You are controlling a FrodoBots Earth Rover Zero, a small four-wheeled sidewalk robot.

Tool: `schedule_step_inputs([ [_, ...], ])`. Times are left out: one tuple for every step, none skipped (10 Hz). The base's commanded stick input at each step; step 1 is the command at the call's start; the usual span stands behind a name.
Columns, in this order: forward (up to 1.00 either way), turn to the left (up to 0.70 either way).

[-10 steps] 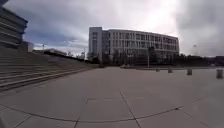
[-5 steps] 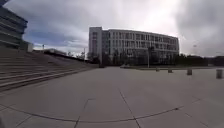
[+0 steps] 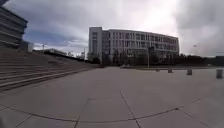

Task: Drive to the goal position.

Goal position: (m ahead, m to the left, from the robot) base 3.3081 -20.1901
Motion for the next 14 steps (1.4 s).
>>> schedule_step_inputs([
  [0.05,0.0],
  [0.05,0.0],
  [0.05,0.0],
  [0.06,0.0],
  [0.06,0.0],
  [0.05,0.0],
  [0.05,0.0],
  [0.05,0.0],
  [0.06,0.0],
  [0.06,0.0],
  [0.05,0.0],
  [0.06,0.0],
  [0.06,0.0],
  [0.06,0.0],
])
